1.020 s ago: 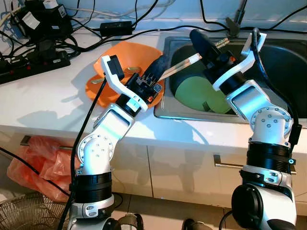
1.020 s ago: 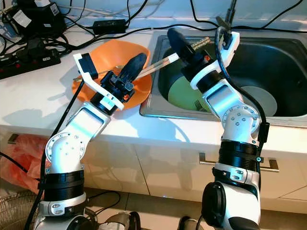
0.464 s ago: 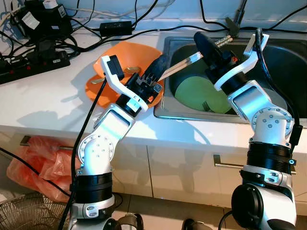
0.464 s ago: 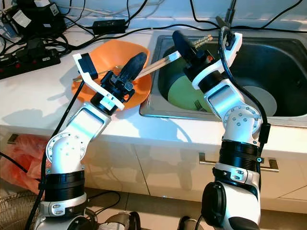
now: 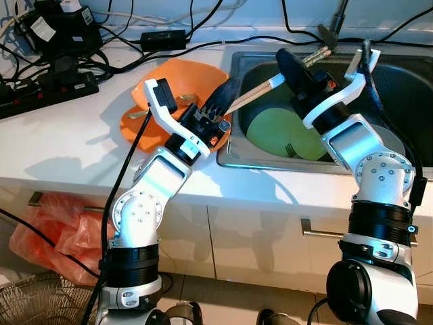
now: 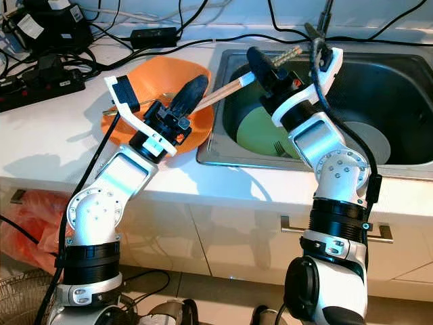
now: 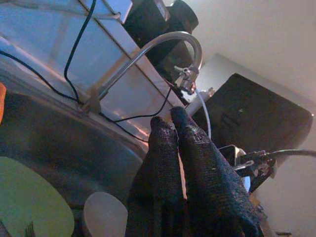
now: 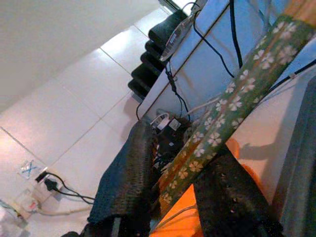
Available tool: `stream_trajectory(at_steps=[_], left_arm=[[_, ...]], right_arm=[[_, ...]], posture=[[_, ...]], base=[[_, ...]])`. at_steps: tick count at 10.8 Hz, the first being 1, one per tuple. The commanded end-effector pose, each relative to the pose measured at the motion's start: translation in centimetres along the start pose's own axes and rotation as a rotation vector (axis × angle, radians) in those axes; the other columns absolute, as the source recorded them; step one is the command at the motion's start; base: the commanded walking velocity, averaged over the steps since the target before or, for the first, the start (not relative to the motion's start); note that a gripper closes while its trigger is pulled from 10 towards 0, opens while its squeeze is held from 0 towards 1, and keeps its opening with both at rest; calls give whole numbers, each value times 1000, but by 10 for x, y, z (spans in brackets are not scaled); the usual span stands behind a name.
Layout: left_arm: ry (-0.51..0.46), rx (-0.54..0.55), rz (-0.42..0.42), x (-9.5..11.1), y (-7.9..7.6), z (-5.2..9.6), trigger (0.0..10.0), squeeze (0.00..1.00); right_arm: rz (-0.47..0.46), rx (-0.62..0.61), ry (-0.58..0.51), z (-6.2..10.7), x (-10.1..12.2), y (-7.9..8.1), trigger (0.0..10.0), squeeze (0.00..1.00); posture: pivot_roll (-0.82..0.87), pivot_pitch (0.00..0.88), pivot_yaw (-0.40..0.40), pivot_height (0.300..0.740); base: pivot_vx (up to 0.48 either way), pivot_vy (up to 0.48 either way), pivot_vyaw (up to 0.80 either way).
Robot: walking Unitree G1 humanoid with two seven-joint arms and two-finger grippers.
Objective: Kitchen organization
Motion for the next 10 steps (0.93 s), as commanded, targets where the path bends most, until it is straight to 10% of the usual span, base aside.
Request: stream_trajectory(at_steps=[1, 4, 5, 6, 7, 10], left_arm=[[107, 152, -36, -22, 30, 8, 10000, 0], [189, 177, -77, -37, 35, 13, 10000, 0], [208, 178, -79, -41, 35, 15, 10000, 718], [207, 178, -79, -41, 35, 15, 10000, 718], [207, 169, -80, -40, 34, 16, 10000, 1000], [212, 150, -135, -36, 29, 15, 10000, 1000]], right_arm=[[26, 79, -18, -8, 7, 21, 0, 0], [16, 45, -31, -8, 8, 15, 0, 0], [15, 0, -52, -8, 12, 7, 0, 0], [15, -5, -55, -8, 13, 6, 0, 0], [16, -48, -80, -8, 18, -2, 0, 0], [33, -194, -226, -1, 52, -25, 0, 0]], posture=[[23, 114, 83, 740], [25, 117, 81, 740], [27, 119, 82, 740], [27, 120, 82, 740], [29, 123, 83, 740], [31, 131, 83, 740]], base=[[0, 0, 0], [0, 0, 0], [0, 0, 0], [0, 0, 0], [0, 0, 0], [0, 0, 0]])
Point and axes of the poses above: a point about 5 cm out from each wrist's last joint towards the gripper, its own z axis pointing back from the gripper into the wrist, its own x axis along the axis of the wrist's last joint, y = z × x, the point moved 5 cm from there along -z, pointing out of the wrist towards the gripper, and after that the axes turned 1 degree about z, right-handed, at the moved point
